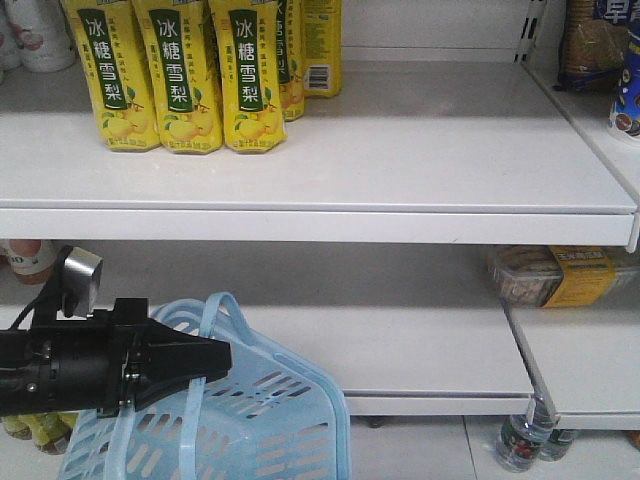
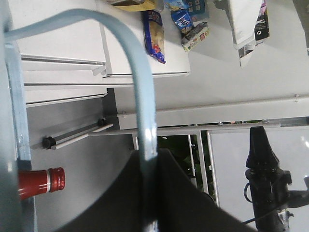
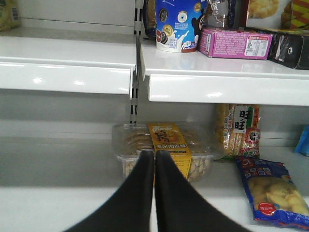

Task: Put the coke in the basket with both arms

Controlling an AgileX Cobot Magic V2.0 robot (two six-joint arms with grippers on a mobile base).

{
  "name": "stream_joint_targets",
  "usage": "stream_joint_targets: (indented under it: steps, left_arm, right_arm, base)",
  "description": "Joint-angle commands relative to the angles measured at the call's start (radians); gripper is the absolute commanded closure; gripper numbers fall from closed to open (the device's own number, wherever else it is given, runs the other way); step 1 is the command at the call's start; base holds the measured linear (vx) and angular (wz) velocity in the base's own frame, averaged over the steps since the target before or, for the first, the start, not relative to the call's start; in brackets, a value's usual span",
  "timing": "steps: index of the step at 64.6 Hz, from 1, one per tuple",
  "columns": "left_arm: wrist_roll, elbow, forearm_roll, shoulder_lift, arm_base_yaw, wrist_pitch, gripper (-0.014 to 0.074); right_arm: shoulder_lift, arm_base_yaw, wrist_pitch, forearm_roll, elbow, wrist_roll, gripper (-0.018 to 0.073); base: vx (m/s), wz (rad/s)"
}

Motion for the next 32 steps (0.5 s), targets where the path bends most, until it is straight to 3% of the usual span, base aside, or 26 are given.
stream_joint_targets:
  steps: [1, 32]
  left_arm:
    - [0.013, -0.033, -0.157, -0.028, 0.001, 0.083, 0.0603]
    - [0.013, -0.033, -0.157, -0.026, 0.001, 0.082, 0.0603]
  right_arm:
    - [0.0, -0.005, -0.086, 0.004, -0.026, -0.006, 0.0569]
    - [0.0, -0.005, -0.086, 0.004, -0.026, -0.006, 0.0569]
  base:
    - [0.0, 0.0]
    - [0.0, 0.0]
